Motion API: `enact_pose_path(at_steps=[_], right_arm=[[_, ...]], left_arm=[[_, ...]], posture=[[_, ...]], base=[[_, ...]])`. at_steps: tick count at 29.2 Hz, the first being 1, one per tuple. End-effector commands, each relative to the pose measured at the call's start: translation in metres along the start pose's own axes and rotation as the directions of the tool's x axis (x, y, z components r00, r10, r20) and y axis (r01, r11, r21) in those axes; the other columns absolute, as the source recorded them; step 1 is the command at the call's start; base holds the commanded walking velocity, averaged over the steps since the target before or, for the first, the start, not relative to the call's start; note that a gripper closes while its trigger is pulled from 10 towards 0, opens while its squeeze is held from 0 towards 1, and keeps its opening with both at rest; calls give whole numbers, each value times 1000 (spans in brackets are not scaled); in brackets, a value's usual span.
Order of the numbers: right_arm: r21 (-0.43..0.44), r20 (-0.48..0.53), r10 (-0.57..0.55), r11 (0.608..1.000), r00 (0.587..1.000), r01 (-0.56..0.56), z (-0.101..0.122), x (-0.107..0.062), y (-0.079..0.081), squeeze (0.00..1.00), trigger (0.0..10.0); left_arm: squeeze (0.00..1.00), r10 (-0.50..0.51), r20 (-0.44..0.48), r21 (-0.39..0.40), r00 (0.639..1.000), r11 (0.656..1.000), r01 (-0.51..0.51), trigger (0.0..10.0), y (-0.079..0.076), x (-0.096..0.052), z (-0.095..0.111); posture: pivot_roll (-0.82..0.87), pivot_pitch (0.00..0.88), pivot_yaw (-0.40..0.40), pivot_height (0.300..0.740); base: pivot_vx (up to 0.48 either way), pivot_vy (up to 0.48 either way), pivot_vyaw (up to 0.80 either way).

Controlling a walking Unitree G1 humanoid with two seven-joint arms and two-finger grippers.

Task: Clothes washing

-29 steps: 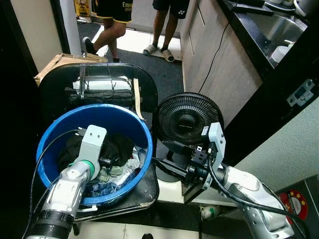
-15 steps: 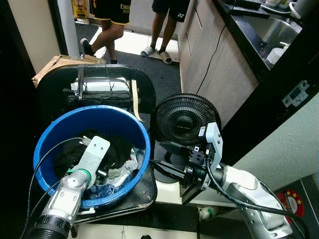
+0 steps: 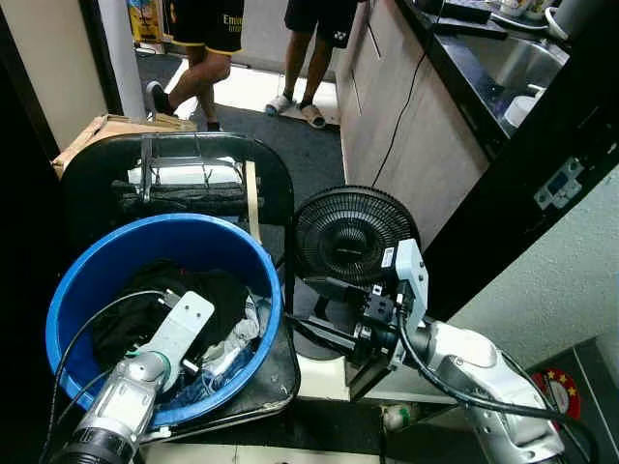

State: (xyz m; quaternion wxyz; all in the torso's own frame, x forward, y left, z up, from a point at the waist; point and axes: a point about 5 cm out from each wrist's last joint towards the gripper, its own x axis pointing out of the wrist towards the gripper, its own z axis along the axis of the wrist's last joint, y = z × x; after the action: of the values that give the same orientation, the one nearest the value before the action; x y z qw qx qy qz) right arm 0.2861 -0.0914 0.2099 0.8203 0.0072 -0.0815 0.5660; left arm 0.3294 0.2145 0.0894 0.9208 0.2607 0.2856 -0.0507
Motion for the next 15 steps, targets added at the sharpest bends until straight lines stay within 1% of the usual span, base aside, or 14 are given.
enact_pose_path(at_steps=[1,8,15], right_arm=[[-3,-17,4,1000,1000,-4,-4,-2,-1,0,10000],[-5,-13,2,1000,1000,-2,-3,-1,-1,0,10000],[-4,-7,2,1000,1000,-3,-3,0,0,0,10000]], left_arm=[[0,-82,-116,-17,990,997,80,0,-18,3,-31],[0,-96,-112,-24,989,995,94,0,-18,3,-30],[0,-112,-95,-50,989,993,107,0,-17,2,-30]], posture=[[0,204,-124,740],[1,206,-123,740],[5,205,-122,740]], base=[[0,0,0],[0,0,0],[0,0,0]])
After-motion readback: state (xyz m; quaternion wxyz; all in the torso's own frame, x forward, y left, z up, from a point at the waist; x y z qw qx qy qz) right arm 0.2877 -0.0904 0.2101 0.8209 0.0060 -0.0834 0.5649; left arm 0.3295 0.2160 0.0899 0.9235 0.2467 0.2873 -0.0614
